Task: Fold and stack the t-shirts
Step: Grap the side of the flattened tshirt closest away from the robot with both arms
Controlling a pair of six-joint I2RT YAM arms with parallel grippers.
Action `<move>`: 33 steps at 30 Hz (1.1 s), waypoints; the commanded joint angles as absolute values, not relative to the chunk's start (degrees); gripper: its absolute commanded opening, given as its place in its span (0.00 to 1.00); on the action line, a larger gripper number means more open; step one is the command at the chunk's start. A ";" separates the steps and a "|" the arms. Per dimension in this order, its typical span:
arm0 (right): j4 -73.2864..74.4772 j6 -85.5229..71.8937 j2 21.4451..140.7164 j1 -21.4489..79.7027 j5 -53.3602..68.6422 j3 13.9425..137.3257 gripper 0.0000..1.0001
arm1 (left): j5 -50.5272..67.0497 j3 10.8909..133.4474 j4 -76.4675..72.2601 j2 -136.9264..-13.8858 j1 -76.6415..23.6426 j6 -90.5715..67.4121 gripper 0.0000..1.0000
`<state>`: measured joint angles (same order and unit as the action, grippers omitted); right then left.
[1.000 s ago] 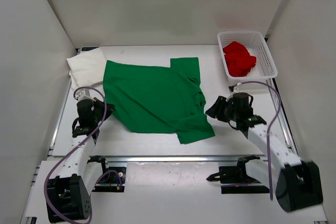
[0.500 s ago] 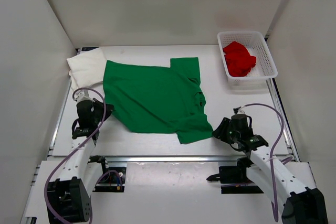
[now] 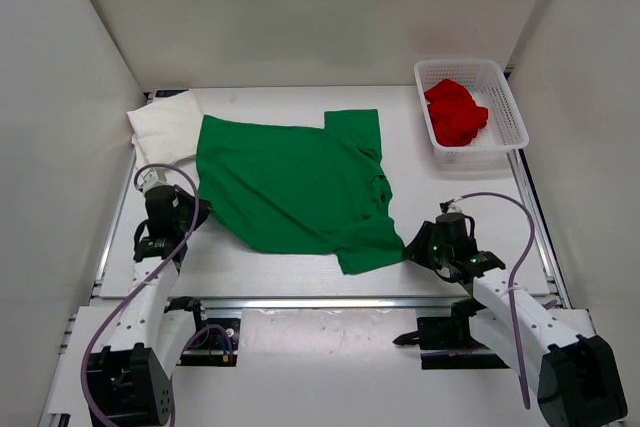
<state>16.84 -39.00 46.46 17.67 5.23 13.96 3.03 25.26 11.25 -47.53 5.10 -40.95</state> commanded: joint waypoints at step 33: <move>38.49 -25.49 44.91 15.73 9.22 71.28 0.00 | 13.19 50.81 22.76 -42.02 5.89 -34.37 0.00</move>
<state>39.31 -28.34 44.42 16.29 4.38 68.79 12.53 50.50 17.93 -42.76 5.93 -36.21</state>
